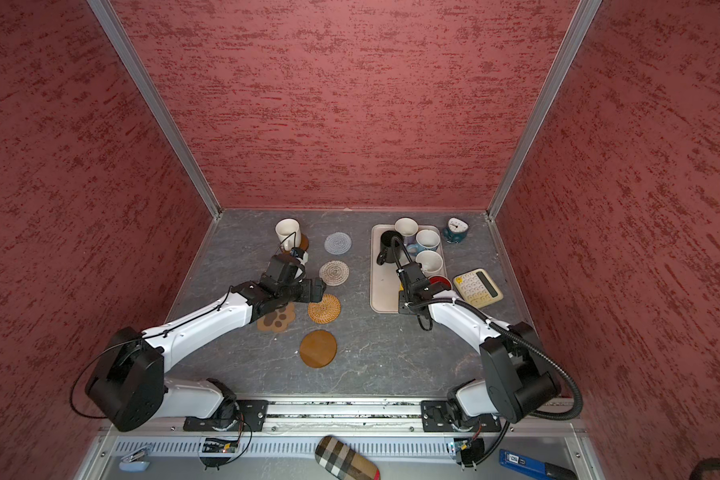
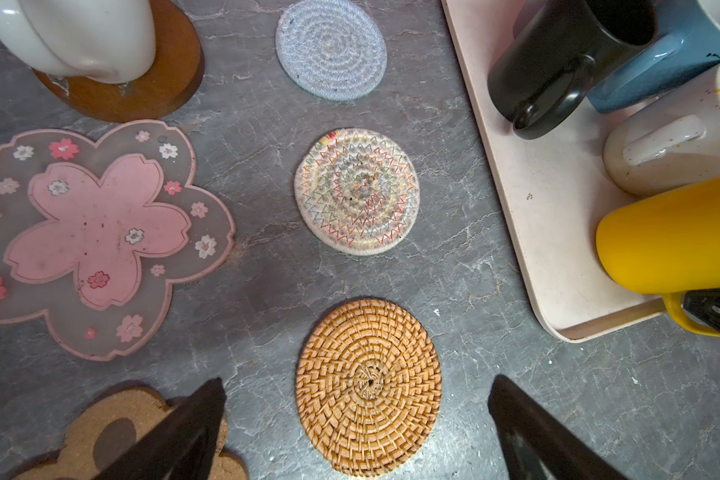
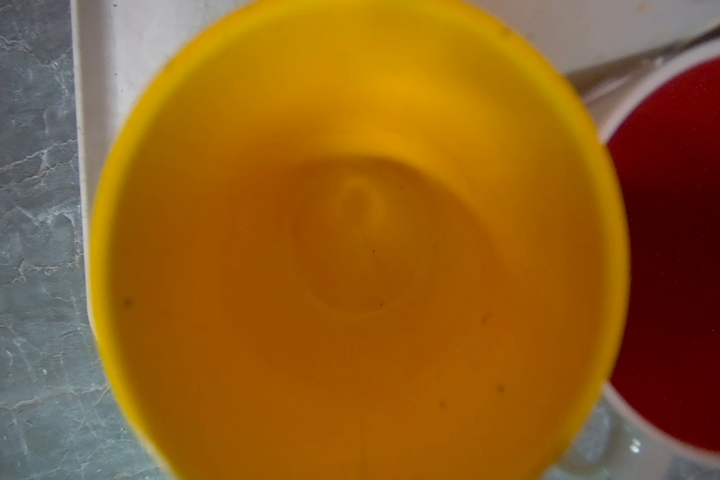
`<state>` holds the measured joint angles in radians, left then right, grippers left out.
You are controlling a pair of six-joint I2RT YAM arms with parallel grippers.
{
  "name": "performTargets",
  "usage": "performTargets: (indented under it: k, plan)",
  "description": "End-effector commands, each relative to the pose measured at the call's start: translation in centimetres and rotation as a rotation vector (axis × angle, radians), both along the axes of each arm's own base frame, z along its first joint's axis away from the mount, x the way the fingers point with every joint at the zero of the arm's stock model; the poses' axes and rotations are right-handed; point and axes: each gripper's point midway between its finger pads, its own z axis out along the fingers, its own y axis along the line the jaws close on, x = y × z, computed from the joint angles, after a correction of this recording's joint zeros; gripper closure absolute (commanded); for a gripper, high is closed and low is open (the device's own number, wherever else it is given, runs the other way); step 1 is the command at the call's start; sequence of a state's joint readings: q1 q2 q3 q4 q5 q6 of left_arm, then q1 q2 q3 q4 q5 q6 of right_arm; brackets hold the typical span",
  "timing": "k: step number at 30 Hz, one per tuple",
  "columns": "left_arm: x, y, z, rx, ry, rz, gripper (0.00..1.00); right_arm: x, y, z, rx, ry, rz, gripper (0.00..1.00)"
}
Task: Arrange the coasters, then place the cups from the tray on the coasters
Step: 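Lower the right gripper into the yellow mug and grip its rim, then lift the yellow mug off the tray with the right gripper toward the coasters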
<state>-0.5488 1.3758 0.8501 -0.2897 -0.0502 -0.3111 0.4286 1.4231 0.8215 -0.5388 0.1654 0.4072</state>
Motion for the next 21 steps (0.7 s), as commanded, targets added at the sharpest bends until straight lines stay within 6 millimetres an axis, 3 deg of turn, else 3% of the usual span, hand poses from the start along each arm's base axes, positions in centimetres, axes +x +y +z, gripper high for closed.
performTargets:
  k: [1,6,14,21]
  plan:
    - [0.0,0.2,0.1,-0.016,-0.003,0.011,0.0,1.0,0.3,1.1,-0.004,-0.034,0.011,0.69]
    - [-0.1,0.3,-0.1,-0.015,0.0,0.011,0.0,1.0,0.2,1.1,-0.012,-0.03,0.016,0.91]
    - [-0.4,0.6,0.2,-0.016,-0.005,0.018,0.0,1.0,0.6,0.9,0.0,-0.022,0.033,1.0]
    - [-0.7,1.3,1.6,-0.022,-0.03,0.029,0.0,1.5,1.9,3.5,0.053,-0.096,0.09,1.0]
